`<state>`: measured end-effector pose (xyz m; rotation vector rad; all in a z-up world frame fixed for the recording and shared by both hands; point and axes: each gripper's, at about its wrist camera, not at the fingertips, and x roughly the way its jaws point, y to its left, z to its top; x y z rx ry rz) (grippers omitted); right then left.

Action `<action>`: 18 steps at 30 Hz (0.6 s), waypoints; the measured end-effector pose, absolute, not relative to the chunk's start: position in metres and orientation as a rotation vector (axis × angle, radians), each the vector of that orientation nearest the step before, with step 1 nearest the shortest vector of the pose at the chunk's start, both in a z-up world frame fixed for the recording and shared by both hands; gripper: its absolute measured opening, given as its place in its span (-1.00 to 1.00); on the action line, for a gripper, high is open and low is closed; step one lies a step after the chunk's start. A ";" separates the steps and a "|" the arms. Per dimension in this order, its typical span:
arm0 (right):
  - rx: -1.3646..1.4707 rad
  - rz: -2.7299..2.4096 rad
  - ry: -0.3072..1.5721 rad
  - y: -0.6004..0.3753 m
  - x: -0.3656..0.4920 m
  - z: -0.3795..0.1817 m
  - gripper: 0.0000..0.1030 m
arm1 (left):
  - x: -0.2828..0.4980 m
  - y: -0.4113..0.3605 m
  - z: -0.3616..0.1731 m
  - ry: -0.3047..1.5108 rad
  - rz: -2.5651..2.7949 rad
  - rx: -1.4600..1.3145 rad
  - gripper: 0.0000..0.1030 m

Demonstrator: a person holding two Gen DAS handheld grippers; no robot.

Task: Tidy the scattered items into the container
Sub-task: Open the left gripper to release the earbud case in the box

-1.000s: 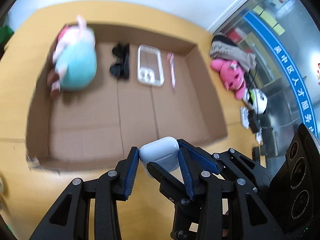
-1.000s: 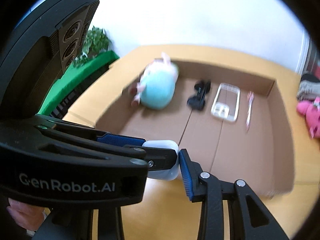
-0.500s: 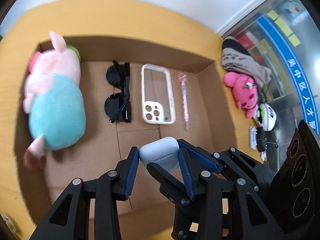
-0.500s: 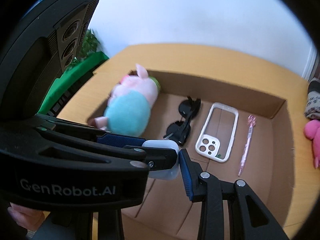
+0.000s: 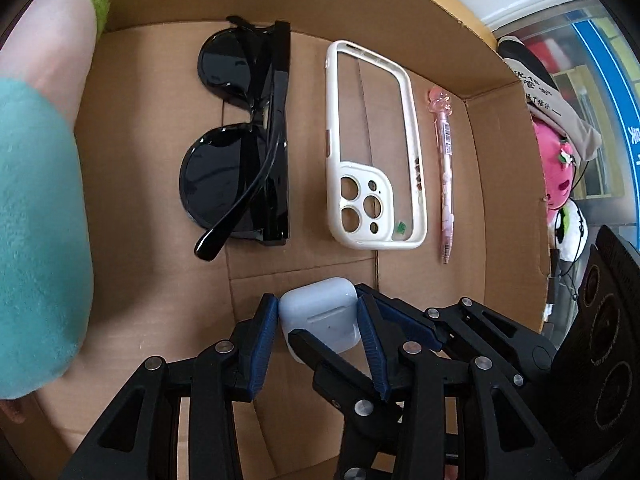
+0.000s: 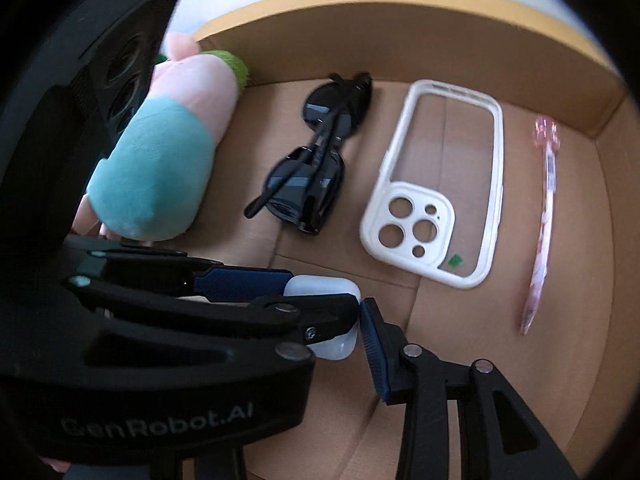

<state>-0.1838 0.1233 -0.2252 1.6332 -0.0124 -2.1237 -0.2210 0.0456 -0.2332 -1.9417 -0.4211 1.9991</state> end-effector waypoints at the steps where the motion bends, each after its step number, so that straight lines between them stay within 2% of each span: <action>1: 1.637 -2.125 -0.015 0.123 -0.184 -0.225 -0.21 | -0.220 0.046 -0.233 -0.415 2.001 -1.944 -0.16; 4: 1.647 -2.118 0.005 0.123 -0.180 -0.221 -0.01 | -0.215 0.041 -0.221 -0.413 2.029 -1.931 -0.14; 5: 1.626 -2.124 0.028 0.123 -0.177 -0.215 0.10 | -0.211 0.038 -0.212 -0.391 2.067 -1.914 -0.02; 7: 1.565 -2.143 0.073 0.124 -0.166 -0.196 0.18 | -0.202 0.030 -0.187 -0.351 2.165 -1.859 0.20; 9: 1.528 -2.175 0.113 0.128 -0.153 -0.175 0.27 | -0.190 0.020 -0.160 -0.335 2.261 -1.789 0.30; 11: 1.496 -2.211 0.125 0.134 -0.135 -0.151 0.32 | -0.174 0.008 -0.128 -0.328 2.368 -1.711 0.64; 16: 1.408 -2.346 0.176 0.138 -0.096 -0.090 0.47 | -0.116 -0.014 -0.050 -0.290 2.671 -1.519 0.94; 18: 1.403 -2.401 0.192 0.138 -0.085 -0.073 0.49 | -0.098 -0.020 -0.030 -0.288 2.774 -1.471 0.99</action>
